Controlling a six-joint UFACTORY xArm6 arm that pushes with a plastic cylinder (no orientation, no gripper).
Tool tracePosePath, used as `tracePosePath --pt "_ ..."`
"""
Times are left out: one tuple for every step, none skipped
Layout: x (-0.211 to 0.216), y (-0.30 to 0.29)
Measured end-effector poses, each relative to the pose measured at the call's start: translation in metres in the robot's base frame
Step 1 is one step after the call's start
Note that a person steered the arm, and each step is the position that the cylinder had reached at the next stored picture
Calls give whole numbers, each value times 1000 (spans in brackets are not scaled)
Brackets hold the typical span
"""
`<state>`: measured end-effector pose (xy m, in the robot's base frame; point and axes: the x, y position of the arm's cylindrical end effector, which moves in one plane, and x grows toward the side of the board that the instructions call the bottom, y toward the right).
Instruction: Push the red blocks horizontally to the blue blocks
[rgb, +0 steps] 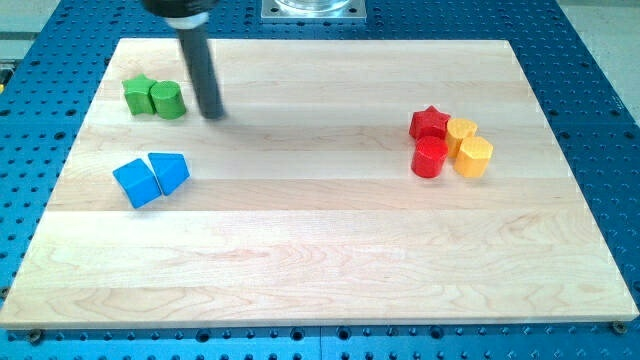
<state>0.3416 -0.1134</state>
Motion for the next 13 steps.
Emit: tracePosePath --pt "-20 93" --pt "-31 163" --pt "-32 174" --pt "-34 192" --pt "-34 212" --pt "-34 233" --pt "-20 235" --pt "9 274" --pt "14 280" --pt "66 234" --pt "35 223" --pt "45 181" --pt "103 190"
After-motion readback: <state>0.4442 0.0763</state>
